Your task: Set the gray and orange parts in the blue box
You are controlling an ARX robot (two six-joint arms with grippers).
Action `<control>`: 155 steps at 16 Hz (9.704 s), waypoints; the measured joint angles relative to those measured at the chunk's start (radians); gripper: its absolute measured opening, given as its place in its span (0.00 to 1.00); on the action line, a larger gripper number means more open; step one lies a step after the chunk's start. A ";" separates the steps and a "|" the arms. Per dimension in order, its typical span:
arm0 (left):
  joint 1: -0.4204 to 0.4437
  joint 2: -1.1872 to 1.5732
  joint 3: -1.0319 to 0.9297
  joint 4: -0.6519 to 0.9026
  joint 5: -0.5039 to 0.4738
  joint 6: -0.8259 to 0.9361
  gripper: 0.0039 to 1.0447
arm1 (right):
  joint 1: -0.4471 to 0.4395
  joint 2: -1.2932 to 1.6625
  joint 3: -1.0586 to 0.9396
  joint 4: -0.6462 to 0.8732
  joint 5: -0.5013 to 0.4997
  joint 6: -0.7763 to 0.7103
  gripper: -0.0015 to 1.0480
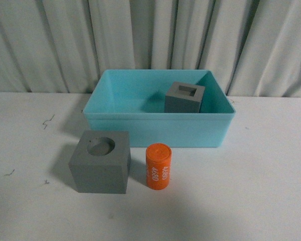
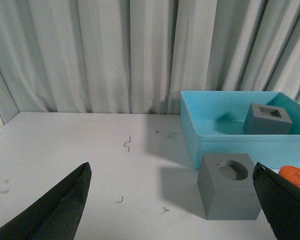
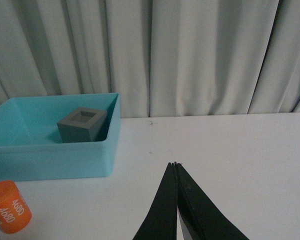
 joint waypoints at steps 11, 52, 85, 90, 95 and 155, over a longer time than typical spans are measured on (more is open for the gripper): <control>0.000 0.000 0.000 0.000 0.000 0.000 0.94 | 0.000 -0.317 -0.001 -0.300 0.000 0.000 0.02; -0.339 1.291 0.567 0.156 0.039 -0.325 0.94 | 0.000 -0.624 0.000 -0.616 -0.003 -0.001 0.94; -0.270 1.891 0.779 0.441 -0.044 -0.049 0.94 | 0.000 -0.624 0.000 -0.616 -0.003 -0.001 0.94; -0.261 1.906 0.779 0.451 -0.045 -0.031 0.94 | 0.000 -0.624 0.000 -0.617 -0.003 -0.001 0.94; -0.259 1.911 0.779 0.454 -0.048 -0.030 0.94 | 0.000 -0.624 0.000 -0.616 -0.003 -0.001 0.94; -0.249 2.367 1.929 -0.171 -0.126 -0.162 0.16 | 0.000 -0.624 0.000 -0.617 -0.003 -0.001 0.94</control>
